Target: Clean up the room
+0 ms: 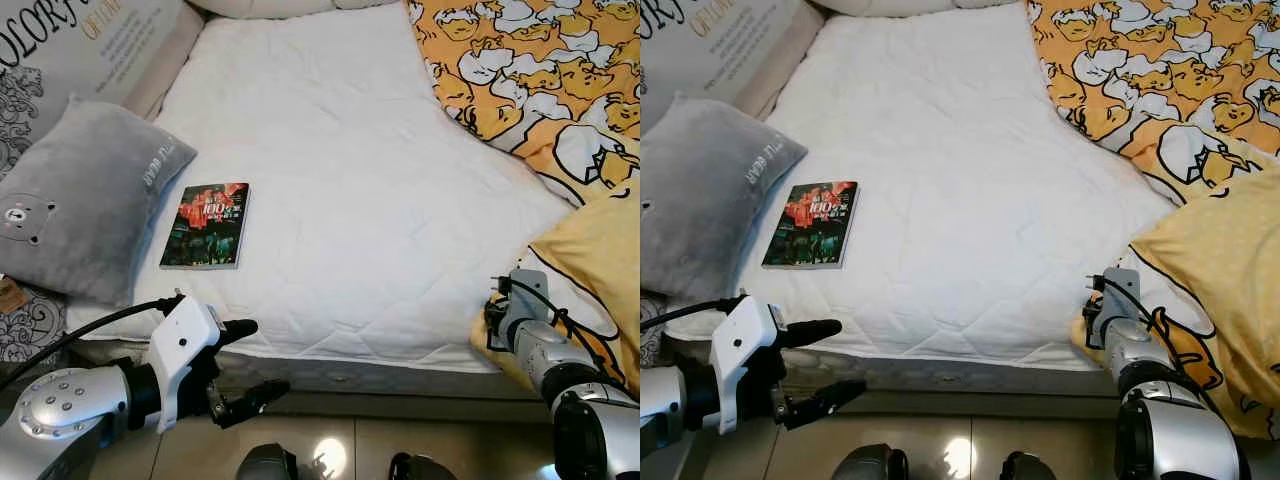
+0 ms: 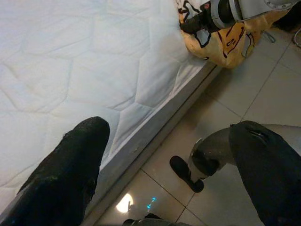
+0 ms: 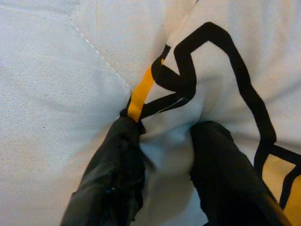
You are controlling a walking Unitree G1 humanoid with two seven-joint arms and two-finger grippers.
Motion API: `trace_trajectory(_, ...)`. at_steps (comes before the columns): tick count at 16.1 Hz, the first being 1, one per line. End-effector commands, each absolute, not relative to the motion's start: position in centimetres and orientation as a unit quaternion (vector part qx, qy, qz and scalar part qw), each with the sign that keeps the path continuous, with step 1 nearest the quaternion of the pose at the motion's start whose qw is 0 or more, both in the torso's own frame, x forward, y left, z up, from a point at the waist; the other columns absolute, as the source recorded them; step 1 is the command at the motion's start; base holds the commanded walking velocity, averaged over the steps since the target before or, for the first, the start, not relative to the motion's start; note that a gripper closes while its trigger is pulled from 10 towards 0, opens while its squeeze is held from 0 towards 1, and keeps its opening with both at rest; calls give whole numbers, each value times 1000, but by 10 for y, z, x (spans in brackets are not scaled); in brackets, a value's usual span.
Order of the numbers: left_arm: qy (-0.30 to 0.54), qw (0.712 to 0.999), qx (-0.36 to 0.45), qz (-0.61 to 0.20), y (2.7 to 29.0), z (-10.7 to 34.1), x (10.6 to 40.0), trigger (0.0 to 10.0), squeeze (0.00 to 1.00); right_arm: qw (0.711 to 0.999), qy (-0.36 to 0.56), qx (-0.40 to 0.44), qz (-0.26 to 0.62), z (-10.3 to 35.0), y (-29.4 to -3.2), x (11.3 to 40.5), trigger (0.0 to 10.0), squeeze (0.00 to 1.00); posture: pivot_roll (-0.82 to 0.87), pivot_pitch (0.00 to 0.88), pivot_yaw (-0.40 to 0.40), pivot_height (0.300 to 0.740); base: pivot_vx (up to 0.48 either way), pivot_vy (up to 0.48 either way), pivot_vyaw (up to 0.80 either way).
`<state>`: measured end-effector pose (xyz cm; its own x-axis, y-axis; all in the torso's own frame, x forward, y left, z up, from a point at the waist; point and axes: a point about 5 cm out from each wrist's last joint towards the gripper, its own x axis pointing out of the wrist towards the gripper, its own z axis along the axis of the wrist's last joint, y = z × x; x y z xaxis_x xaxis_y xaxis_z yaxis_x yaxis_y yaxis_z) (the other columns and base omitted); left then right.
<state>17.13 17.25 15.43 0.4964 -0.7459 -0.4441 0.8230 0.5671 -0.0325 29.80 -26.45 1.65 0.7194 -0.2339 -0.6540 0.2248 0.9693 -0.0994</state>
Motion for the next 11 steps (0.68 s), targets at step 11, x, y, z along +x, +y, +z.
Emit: trace_trajectory(11, 246, 848, 102, -458, 173, 131, 180, 10000, 0, 928, 358, 26, -103, 13, -257, 298, 0, 0, 257, 26, 47, 740, 0, 0, 0)
